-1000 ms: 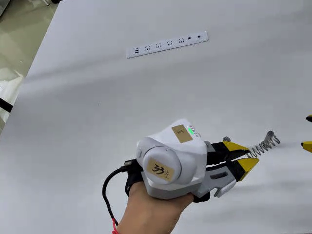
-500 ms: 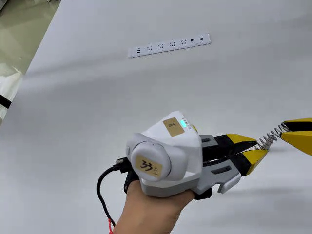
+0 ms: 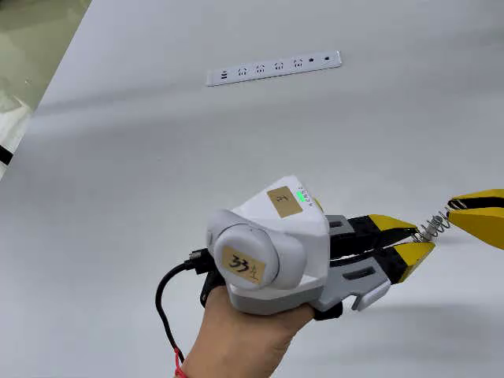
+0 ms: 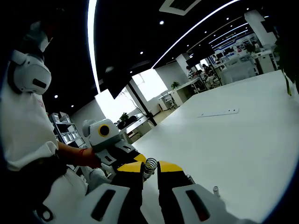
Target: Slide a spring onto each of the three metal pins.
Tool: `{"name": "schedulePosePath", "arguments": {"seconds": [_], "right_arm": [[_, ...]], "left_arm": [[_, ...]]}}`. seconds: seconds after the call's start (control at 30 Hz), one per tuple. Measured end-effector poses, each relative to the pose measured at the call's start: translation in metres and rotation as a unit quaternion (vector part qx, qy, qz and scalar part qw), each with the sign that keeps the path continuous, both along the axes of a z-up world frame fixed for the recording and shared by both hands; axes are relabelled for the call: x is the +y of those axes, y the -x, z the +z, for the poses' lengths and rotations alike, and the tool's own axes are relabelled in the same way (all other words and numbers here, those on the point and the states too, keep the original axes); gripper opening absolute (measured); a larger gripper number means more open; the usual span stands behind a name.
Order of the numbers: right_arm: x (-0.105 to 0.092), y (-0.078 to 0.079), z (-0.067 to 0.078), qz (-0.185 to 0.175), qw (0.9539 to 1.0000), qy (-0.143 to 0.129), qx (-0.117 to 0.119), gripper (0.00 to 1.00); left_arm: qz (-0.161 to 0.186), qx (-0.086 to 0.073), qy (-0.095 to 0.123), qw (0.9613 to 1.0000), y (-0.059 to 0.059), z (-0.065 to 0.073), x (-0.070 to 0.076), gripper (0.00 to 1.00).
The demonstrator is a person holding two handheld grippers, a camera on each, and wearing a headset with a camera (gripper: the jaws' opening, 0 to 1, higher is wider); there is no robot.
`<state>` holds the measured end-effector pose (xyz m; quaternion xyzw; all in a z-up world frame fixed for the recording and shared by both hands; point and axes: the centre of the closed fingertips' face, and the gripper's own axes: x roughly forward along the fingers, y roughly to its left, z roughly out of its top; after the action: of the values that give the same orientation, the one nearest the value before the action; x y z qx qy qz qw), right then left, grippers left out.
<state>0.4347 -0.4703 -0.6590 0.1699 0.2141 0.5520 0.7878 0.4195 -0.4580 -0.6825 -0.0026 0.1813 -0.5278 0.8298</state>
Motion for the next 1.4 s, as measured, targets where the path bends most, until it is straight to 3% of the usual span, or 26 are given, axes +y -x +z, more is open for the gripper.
{"name": "schedulePosePath", "arguments": {"seconds": [0.23,0.4,0.67,0.83,0.9,1.0,1.07,1.13,1.17,1.2,1.37,1.4], "right_arm": [[0.007,0.007,0.002,0.031,0.9983,0.041,-0.026,0.12],[0.016,0.015,0.004,0.064,0.9936,0.079,-0.051,0.12],[0.021,0.024,0.004,0.112,0.9799,0.140,-0.087,0.12],[0.021,0.027,0.004,0.149,0.9667,0.178,-0.107,0.15],[0.019,0.027,0.003,0.175,0.9566,0.202,-0.116,0.18],[0.023,0.029,0.004,0.225,0.9318,0.245,-0.145,0.19],[0.026,0.031,0.003,0.250,0.9209,0.259,-0.151,0.20],[0.028,0.033,0.001,0.278,0.9061,0.277,-0.158,0.20],[0.028,0.034,-0.002,0.296,0.8931,0.293,-0.170,0.20],[0.027,0.034,-0.003,0.304,0.8867,0.300,-0.176,0.20],[0.027,0.035,-0.009,0.338,0.8660,0.322,-0.181,0.19],[0.028,0.035,-0.009,0.341,0.8636,0.324,-0.182,0.19]], "left_arm": [[-0.012,-0.004,-0.011,0.9999,0.004,-0.003,-0.001,0.10],[-0.022,-0.011,-0.022,0.9995,0.008,-0.006,-0.003,0.10],[-0.031,-0.018,-0.030,0.9989,0.012,-0.009,-0.002,0.10],[-0.032,-0.021,-0.025,0.9989,0.012,-0.008,-0.002,0.10],[-0.033,-0.022,-0.024,0.9990,0.013,-0.008,-0.002,0.10],[-0.037,-0.025,-0.027,0.9986,0.014,-0.010,-0.002,0.10],[-0.040,-0.027,-0.027,0.9985,0.015,-0.010,-0.002,0.10],[-0.042,-0.028,-0.026,0.9984,0.015,-0.010,-0.002,0.10],[-0.043,-0.031,-0.027,0.9982,0.016,-0.010,-0.001,0.10],[-0.044,-0.032,-0.028,0.9982,0.016,-0.010,-0.001,0.10],[-0.045,-0.036,-0.026,0.9980,0.016,-0.008,0.000,0.10],[-0.045,-0.036,-0.025,0.9980,0.016,-0.008,0.000,0.10]]}}
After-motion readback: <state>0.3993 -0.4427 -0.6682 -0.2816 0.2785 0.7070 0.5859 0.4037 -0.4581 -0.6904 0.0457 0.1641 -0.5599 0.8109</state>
